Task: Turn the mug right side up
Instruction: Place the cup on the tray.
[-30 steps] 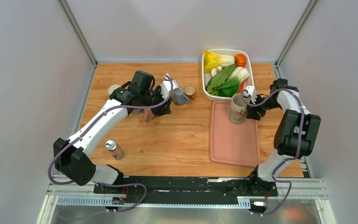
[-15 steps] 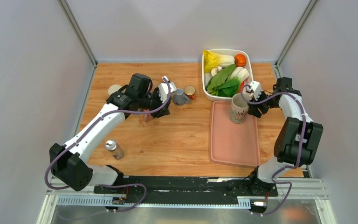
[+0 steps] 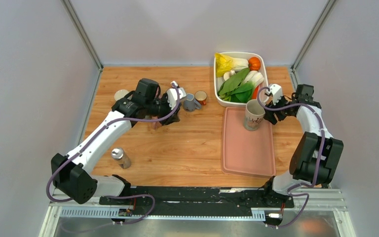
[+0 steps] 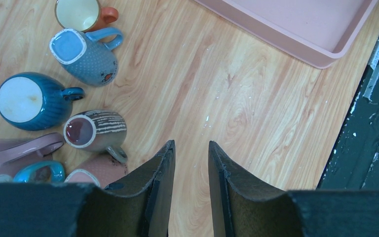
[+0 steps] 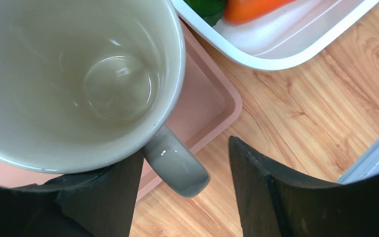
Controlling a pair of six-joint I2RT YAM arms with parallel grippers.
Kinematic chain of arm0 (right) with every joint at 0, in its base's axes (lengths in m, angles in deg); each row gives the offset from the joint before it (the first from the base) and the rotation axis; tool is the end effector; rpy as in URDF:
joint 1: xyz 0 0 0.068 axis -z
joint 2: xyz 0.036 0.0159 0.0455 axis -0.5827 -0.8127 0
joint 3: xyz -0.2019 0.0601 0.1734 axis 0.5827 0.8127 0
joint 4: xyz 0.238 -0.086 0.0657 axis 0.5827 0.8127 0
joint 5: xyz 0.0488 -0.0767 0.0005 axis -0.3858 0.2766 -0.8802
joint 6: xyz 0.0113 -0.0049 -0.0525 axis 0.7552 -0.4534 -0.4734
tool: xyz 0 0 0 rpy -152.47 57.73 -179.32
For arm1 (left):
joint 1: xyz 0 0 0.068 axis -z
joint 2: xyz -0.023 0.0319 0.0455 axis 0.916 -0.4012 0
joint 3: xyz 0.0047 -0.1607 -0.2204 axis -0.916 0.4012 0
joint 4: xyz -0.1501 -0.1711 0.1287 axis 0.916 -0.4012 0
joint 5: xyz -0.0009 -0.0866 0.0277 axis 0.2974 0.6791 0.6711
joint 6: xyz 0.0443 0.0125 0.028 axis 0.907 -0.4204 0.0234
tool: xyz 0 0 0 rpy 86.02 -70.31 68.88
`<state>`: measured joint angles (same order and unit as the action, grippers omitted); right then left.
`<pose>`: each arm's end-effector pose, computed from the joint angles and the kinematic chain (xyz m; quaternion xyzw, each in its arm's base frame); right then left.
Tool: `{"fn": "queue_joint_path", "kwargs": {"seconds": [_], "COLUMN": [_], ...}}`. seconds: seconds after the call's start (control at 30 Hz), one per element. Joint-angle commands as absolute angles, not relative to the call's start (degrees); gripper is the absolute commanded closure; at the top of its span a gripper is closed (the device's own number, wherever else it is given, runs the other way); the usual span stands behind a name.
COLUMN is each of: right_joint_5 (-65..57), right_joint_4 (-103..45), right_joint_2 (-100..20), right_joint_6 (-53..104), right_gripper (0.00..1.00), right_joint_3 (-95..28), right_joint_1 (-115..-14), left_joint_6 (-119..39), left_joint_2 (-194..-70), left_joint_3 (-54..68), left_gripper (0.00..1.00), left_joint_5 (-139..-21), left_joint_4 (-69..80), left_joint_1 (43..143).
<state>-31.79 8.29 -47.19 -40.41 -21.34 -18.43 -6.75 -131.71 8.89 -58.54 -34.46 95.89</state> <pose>0.2996 -0.0709 0.2391 -0.3973 0.8375 0.0962 0.3627 0.2335 -0.1525 0.3354 0.4737 0.7560 -0.2613 0.3687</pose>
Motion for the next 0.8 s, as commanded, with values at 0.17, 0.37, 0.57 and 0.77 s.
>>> {"fn": "queue_joint_path", "kwargs": {"seconds": [0.17,0.37,0.57,0.77], "right_joint_5": [-29.9,-26.9,-23.9,-20.7], "right_joint_4": [-11.0,-18.3,-25.3,-33.4], "right_joint_2": [-37.7,-34.2,-33.2,-32.8], "right_joint_6": [-29.5,-26.4,-24.0,-20.2], "right_gripper": [0.34,0.45,0.57,0.80], "right_joint_3": [-12.2,-6.6,-2.2,-0.8], "right_joint_1": [-18.1,-18.1,-18.1,-18.1], "left_joint_6": [-5.6,-5.8,-6.5,-6.7], "left_joint_2": [-129.6,-129.6,-129.6,-129.5], "left_joint_3": [9.5,9.8,10.1,9.9], "left_gripper": [0.62,0.62,0.62,0.62], "left_joint_5": [-57.8,-57.7,-57.6,-57.6], "left_joint_4": [-32.8,-32.6,-32.4,-32.9], "left_joint_1": [96.0,95.9,95.9,95.9]}}
